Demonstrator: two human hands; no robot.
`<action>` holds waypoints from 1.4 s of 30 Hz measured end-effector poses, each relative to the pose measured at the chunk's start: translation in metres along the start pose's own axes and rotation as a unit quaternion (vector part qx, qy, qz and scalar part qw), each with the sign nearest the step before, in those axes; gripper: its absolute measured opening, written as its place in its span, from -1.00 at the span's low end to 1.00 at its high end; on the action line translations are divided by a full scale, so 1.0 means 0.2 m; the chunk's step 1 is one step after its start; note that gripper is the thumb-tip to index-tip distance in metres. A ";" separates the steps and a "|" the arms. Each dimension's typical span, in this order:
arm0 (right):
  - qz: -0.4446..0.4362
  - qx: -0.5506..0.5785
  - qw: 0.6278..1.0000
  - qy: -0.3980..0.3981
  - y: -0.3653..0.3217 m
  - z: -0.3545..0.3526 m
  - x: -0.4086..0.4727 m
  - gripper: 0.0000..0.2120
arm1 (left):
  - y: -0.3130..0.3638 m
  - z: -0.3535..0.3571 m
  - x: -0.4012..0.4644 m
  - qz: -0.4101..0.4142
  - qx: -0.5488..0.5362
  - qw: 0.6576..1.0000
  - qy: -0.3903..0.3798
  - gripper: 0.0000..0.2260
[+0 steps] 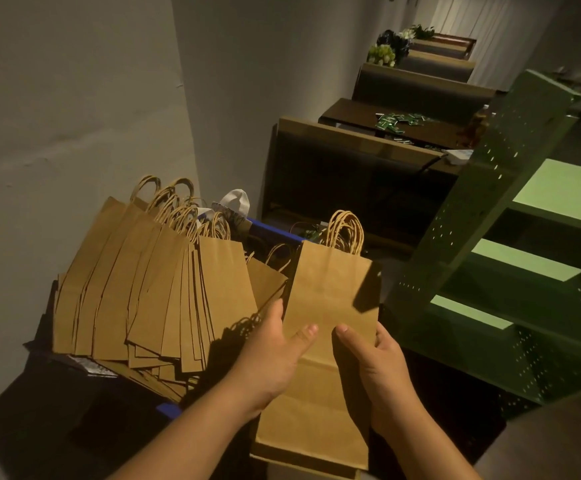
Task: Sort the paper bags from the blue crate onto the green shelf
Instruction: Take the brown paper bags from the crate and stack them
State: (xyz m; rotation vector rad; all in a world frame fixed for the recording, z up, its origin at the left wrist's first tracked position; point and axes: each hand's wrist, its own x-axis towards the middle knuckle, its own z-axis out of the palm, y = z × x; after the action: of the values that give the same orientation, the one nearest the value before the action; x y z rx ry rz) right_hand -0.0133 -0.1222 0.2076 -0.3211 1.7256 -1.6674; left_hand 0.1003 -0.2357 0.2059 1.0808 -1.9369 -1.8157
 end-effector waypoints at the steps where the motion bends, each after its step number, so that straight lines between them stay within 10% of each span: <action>1: 0.004 0.000 1.000 0.000 0.00 0.00 0.00 -0.66 | 0.00 0.00 0.00 -0.002 0.014 1.000 -0.001 -0.25; 9: 0.010 0.009 1.000 0.003 -0.01 0.00 0.02 -0.71 | 0.00 -0.07 0.10 -0.032 0.018 0.999 -0.026 -0.23; 17: 0.025 0.009 0.999 0.022 0.00 0.00 0.02 -0.71 | -0.08 -0.31 0.29 -0.083 -0.081 0.983 0.141 -0.75; 42: 0.031 -0.002 0.999 0.037 0.02 -0.02 0.01 -0.77 | -0.34 -0.40 0.48 -0.194 -0.059 0.950 0.239 -0.47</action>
State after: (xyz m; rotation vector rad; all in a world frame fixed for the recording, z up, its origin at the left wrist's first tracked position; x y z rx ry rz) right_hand -0.0153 -0.1197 0.2031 -0.2084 1.7758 -1.6501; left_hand 0.1091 -0.3539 0.1284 1.7599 -1.3855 -1.6092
